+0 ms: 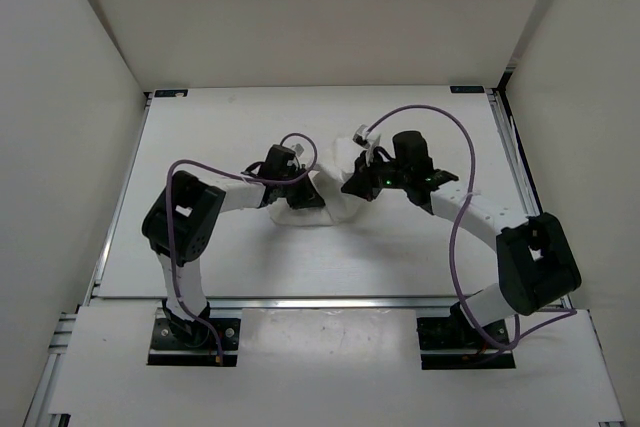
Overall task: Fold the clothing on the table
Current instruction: Fold the skirt
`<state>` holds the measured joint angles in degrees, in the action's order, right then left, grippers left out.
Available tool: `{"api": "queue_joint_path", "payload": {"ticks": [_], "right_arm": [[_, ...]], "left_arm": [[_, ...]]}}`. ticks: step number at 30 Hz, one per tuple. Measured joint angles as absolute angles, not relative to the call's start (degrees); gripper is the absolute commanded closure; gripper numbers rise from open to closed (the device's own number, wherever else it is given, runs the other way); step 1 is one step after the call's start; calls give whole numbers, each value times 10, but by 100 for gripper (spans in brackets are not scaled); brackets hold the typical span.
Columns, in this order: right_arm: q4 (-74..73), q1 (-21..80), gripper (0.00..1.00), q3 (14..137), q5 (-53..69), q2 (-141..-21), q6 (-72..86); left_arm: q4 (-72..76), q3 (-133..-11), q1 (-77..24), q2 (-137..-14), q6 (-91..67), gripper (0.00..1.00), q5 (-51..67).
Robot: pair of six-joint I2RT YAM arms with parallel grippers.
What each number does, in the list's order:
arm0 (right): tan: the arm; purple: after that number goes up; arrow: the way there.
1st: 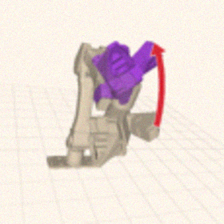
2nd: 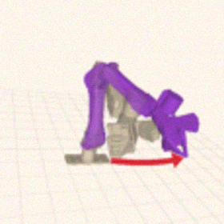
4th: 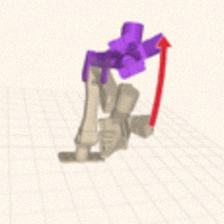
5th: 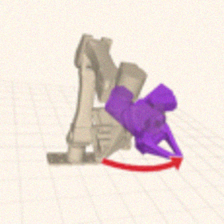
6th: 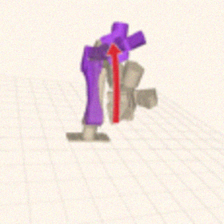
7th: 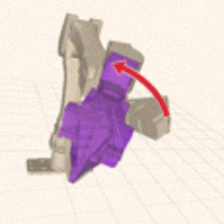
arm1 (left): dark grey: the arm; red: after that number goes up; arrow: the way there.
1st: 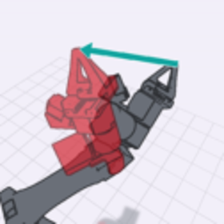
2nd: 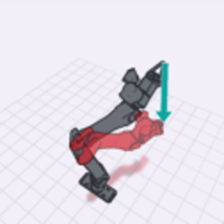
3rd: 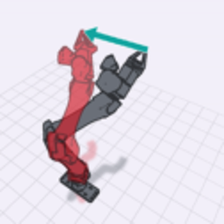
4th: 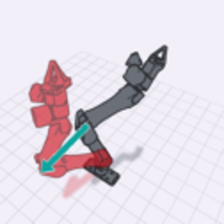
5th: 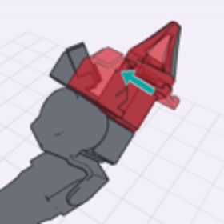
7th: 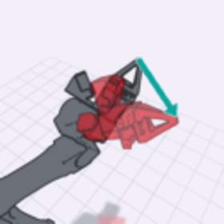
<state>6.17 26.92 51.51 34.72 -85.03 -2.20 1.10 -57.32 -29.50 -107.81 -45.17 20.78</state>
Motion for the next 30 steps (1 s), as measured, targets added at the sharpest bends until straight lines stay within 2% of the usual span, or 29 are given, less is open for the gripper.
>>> {"api": "queue_joint_path", "payload": {"ticks": [3,10,14,30], "right_arm": [[50,275,100,515,335,-846,-36],[44,186,100,515,276,-846,14],[44,185,100,511,262,-845,19],[42,205,100,491,260,-794,17]], "left_arm": [[25,-570,-295,-1076,-465,100,207],[34,-509,-289,-988,-487,100,204],[64,-502,-290,-960,-506,100,203],[66,-631,-358,-1147,-558,100,172]]}}
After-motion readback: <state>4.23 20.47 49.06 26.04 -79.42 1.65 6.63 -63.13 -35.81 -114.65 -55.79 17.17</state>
